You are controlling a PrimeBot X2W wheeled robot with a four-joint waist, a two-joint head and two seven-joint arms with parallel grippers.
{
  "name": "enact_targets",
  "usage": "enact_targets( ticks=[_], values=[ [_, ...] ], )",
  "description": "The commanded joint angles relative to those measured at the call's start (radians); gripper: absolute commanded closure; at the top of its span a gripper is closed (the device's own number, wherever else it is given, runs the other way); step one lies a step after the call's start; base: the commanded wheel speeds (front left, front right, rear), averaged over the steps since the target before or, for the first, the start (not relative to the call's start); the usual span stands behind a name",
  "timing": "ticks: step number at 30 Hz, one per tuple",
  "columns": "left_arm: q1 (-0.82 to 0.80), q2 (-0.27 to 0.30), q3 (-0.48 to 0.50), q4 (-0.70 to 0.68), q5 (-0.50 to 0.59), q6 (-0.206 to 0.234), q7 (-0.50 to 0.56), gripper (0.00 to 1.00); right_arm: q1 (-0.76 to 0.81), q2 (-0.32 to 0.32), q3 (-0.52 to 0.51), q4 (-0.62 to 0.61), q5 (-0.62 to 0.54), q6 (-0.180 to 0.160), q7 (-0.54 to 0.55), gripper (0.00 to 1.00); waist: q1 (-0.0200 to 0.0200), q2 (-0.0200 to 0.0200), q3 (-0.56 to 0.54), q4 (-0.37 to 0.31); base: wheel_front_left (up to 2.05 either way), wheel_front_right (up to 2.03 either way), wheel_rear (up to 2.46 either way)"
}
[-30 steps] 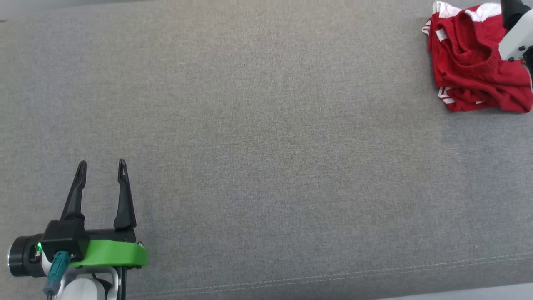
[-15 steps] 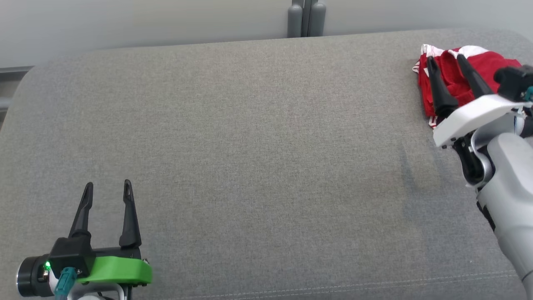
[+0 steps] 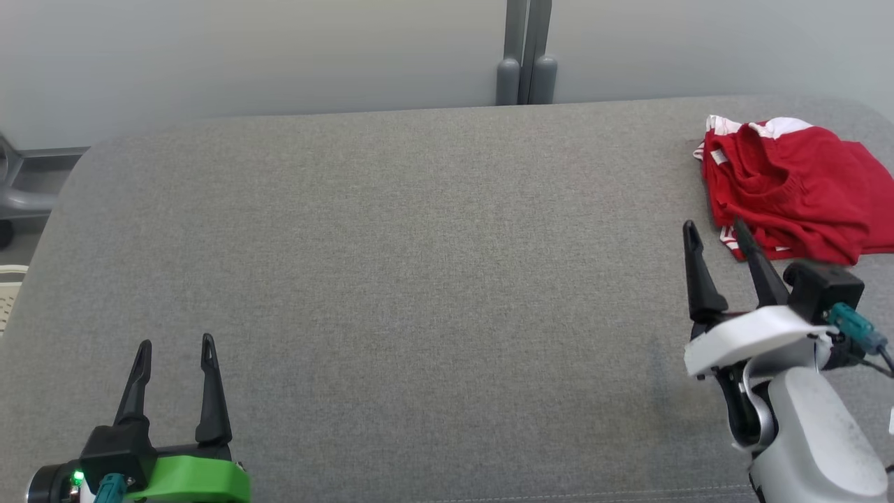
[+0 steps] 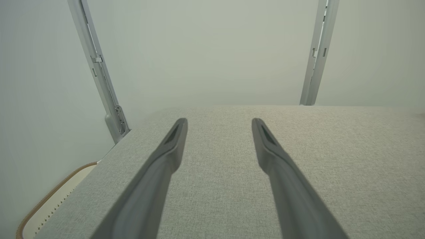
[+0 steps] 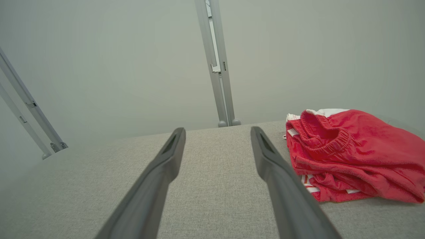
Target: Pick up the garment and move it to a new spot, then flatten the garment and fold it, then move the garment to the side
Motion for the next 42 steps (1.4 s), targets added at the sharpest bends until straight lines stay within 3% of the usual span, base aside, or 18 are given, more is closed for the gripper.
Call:
enact_targets(
  ticks=[1,8,16,28,42],
  values=[
    [0.012,0.0,0.002,0.003,0.002,0.008,0.0,0.0,0.023,0.004,-0.006,-0.012,-0.017,-0.001,-0.003,0.0,0.0001,-0.0001,-0.01,0.004,0.0,0.0,0.0],
    [0.04,-0.003,0.009,0.002,0.001,0.009,0.0,0.0,0.17,0.059,-0.047,-0.13,-0.113,-0.001,-0.003,0.0,0.0001,-0.0001,-0.04,0.002,0.0,0.0,0.0],
    [0.059,-0.007,0.0,0.0,-0.008,-0.005,0.0,0.0,0.253,0.085,-0.009,-0.202,-0.156,-0.001,0.003,0.0,0.0001,-0.0001,-0.055,-0.004,0.0,0.0,0.0],
    [0.055,-0.001,-0.018,0.038,-0.01,-0.022,0.0,0.0,0.281,0.09,0.026,-0.208,-0.163,-0.001,0.017,0.0,0.0001,-0.0001,-0.072,-0.01,0.0,0.0,0.0],
    [0.057,-0.004,-0.014,0.023,-0.011,-0.014,0.0,0.0,0.27,0.09,0.024,-0.202,-0.154,-0.001,0.01,0.0,0.0001,-0.0001,-0.072,-0.02,0.0,0.0,0.0]
  ],
)
